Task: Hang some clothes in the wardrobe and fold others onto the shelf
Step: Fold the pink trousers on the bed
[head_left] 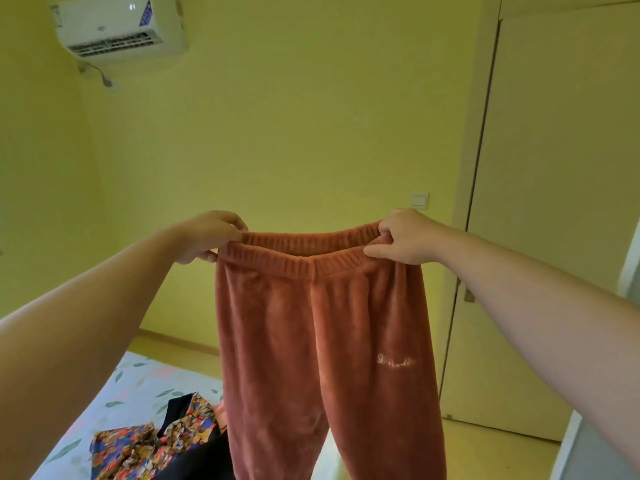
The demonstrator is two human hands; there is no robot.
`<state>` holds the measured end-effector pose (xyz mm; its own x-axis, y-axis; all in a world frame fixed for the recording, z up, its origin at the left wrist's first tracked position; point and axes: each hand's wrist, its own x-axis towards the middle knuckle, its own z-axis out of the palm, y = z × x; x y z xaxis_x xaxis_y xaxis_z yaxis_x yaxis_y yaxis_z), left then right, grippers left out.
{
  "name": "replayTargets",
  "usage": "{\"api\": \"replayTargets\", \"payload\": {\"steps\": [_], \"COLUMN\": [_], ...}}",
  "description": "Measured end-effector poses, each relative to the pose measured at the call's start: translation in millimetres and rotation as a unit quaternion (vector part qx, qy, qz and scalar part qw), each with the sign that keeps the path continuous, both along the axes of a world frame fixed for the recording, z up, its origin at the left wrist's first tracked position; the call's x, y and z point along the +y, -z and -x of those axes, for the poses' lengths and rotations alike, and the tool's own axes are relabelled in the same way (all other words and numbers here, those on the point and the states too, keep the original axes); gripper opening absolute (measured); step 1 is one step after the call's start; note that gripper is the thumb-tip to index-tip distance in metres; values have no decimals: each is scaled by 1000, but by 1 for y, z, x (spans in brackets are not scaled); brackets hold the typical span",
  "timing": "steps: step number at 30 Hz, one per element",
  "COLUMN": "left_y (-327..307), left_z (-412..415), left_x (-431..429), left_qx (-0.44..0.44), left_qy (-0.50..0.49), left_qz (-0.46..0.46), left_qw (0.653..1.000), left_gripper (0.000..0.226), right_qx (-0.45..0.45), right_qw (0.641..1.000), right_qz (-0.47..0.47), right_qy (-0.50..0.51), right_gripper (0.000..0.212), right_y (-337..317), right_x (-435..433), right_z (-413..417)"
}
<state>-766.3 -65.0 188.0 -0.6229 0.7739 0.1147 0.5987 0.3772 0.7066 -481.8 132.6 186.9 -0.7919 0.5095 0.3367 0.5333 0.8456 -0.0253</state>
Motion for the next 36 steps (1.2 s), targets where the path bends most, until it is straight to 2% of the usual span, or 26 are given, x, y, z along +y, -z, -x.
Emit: {"api": "replayTargets", "payload": {"steps": [6,9,11,15,18,20,21,22,24,25,28,29,31,33,35,36], "left_y": [4,5,5,1,0,0,0,0,3,5,6,4,-3,-13,-24,-28], "left_z": [3,-1,-6,-10,-11,-12,-12,-11,-9,-9,-12,-16,-22,-29,-39,-45], "left_x": [8,13,14,18,20,16,14,12,10,11,12,11,8,5,3,4], "left_qx": [-19,-73,-100,-74,-52,-43,-26,0,53,76,96,95,95,108,101,76], "left_qy": [-44,-23,-14,6,33,83,113,133,129,125,156,171,203,245,275,287], "left_qz": [-14,-37,-59,-86,-93,-81,-58,-32,-16,-22,-33,-36,-48,-59,-89,-118], "left_qw": [999,996,993,993,994,992,992,991,990,989,983,980,973,962,952,947], "left_gripper": [16,27,36,47,38,14,13,21,28,27,32,35,42,49,51,51], "right_qx": [-7,-5,-3,-15,-10,-13,-27,-45,-101,-135,-198,-206,-190,-121,10,78], "right_qw": [999,999,999,999,998,996,997,997,993,990,979,977,975,966,962,963], "right_qz": [28,31,34,45,63,85,79,68,45,33,5,-15,-101,-225,-271,-255], "right_qy": [13,9,4,-13,-14,-4,2,11,29,36,41,51,54,36,-7,-41], "right_gripper": [61,58,56,40,28,36,45,54,66,65,28,26,29,31,32,33], "right_y": [-4,-4,-3,-2,-2,-3,-4,-6,-10,-12,-13,-14,-15,-15,-16,-17], "right_x": [6,9,10,10,8,6,5,4,-1,-4,-13,-17,-22,-16,-12,-13], "right_z": [-11,-15,-17,-19,-21,-23,-23,-24,-25,-25,-22,-21,-21,-21,-19,-17]}}
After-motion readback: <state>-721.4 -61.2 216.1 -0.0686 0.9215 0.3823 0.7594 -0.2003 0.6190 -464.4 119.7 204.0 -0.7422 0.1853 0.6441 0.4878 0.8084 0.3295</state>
